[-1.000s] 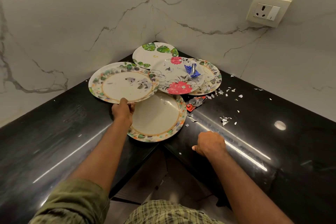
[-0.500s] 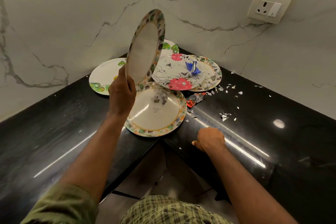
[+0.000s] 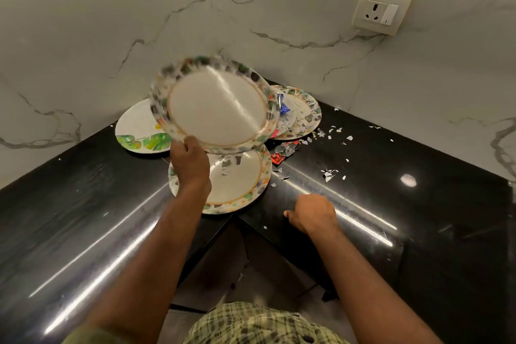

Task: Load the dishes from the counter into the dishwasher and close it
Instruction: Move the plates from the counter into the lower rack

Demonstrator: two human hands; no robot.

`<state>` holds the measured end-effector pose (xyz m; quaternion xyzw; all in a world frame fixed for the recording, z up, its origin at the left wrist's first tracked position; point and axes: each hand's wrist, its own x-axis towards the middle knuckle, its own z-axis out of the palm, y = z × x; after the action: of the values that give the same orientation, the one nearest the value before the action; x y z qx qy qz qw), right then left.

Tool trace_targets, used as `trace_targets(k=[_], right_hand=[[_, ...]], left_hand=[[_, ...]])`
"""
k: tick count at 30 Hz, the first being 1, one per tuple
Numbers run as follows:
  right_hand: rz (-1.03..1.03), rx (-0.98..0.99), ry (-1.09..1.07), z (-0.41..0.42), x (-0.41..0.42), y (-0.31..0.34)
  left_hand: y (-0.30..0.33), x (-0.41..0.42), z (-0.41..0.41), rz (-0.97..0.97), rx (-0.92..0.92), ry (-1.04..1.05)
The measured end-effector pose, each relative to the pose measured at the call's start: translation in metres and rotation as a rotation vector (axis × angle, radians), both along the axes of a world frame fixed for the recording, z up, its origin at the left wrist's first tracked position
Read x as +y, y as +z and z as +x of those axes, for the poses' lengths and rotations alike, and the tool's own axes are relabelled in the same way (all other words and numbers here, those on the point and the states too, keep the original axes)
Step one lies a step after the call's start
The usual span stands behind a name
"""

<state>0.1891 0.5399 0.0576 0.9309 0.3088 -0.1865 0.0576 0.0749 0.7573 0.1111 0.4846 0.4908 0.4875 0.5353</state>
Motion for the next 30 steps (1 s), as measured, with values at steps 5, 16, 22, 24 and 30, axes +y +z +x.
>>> trace_targets(k=[5,16,22,24,30], right_hand=[[0.198,0.125,-0.261,0.021,-0.027,0.001],[1.599,0.818,-1.282,0.034,-0.148,0.010],[1.640,0.326,-1.509,0.010,-0.208,-0.004],[1.647,0.198,-1.581,-0.008,-0.225,-0.014],[1.603,-0.030,-1.735,-0.059,-0.264,-0.033]], left_hand=[[-0.034,-0.031,0.003,-0.191,-0.064,-0.112],[-0.065,-0.123,0.065,-0.227,0.072,-0.675],[-0.079,-0.184,0.087,-0.224,0.150,-1.005],[-0.083,-0.200,0.091,-0.251,0.136,-1.132],[-0.086,-0.238,0.096,-0.272,0.098,-1.376]])
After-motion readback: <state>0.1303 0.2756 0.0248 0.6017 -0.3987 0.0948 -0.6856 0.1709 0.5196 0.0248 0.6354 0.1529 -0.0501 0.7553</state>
